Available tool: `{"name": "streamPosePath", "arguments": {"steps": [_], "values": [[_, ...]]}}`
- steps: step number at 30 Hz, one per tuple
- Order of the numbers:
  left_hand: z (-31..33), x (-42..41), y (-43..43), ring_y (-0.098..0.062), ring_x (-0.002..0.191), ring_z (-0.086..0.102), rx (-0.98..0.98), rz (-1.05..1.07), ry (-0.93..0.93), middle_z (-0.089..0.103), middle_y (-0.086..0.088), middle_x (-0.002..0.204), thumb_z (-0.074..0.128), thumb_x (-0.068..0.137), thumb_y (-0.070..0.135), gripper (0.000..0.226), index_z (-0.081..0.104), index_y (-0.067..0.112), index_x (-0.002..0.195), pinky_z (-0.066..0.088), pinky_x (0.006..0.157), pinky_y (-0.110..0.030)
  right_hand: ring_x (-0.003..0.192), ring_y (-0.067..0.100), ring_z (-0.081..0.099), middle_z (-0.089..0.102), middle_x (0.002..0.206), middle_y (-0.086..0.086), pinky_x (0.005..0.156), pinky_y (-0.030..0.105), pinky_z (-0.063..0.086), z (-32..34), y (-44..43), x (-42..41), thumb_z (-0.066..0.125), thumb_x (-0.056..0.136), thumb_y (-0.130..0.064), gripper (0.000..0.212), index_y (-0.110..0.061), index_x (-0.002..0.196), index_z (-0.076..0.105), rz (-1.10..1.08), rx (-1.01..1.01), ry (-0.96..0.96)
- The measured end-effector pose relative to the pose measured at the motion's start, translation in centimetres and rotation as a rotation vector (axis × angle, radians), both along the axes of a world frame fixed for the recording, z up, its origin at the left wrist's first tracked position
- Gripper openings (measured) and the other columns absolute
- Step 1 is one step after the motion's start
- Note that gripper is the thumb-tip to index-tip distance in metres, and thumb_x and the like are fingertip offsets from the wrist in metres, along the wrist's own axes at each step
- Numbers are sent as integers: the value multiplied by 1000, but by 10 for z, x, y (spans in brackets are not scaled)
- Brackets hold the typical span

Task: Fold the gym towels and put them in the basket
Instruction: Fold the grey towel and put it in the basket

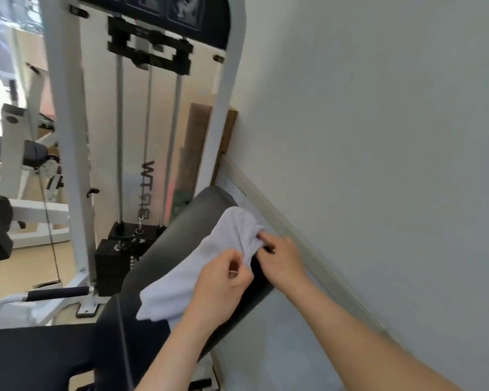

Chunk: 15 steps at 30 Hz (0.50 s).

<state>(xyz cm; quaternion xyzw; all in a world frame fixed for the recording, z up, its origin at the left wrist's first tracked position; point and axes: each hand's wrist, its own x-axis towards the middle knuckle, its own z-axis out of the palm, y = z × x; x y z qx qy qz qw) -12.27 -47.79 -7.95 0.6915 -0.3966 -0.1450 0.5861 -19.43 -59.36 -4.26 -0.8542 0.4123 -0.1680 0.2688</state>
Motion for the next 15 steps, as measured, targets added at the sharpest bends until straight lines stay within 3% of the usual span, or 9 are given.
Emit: {"name": "streamPosePath", "arguments": {"steps": [2,4,6,8,10,12,13,15], "values": [[18,-32,19,-12,58,29,-82,-232,156,36,0,60,50,88,17,18,46,2,78,29,54,-28,59,12,40,52,61,-6,58,27,32,1,5,-24,47,83,-21,22,-25,66,61,-22,175,-243],[33,-64,35,-18,63,32,-124,-464,345,38,-7,65,48,83,21,18,48,5,76,29,57,-31,53,6,40,49,54,-14,54,24,33,4,14,-56,48,84,-6,34,-23,55,53,-71,210,-363],[39,-91,42,-18,64,38,-107,-660,513,43,-8,69,51,79,21,11,55,13,73,32,57,-30,59,1,52,61,65,-12,55,18,43,6,20,-94,46,86,1,36,-24,67,63,-160,280,-512],[41,-118,47,-16,64,42,-78,-775,601,46,-7,71,53,79,20,9,60,15,76,34,58,-28,71,11,55,61,76,2,60,21,48,8,25,-139,41,87,2,30,-16,80,64,-259,527,-707],[43,-147,47,-15,67,50,-57,-797,637,54,-8,74,50,86,16,16,65,11,83,42,60,-24,68,16,47,51,67,7,66,29,48,9,27,-196,42,88,-3,29,-17,72,61,-382,702,-868],[46,-183,46,-13,65,55,-33,-769,677,61,-6,72,48,95,12,22,65,3,87,46,57,-18,69,21,49,51,66,10,67,31,46,12,32,-259,48,91,-10,21,-14,75,61,-466,698,-936],[47,-202,46,-11,61,54,-13,-780,711,60,-4,67,48,96,14,24,64,2,82,45,53,-17,76,24,54,57,75,14,68,32,47,16,37,-291,50,91,-14,16,-11,83,63,-491,667,-936],[43,-244,45,-11,59,53,39,-940,739,59,-4,64,61,88,30,28,66,7,75,43,52,-19,83,24,59,63,88,16,71,35,45,27,53,-360,55,85,-18,18,-5,89,67,-509,543,-854]]}}
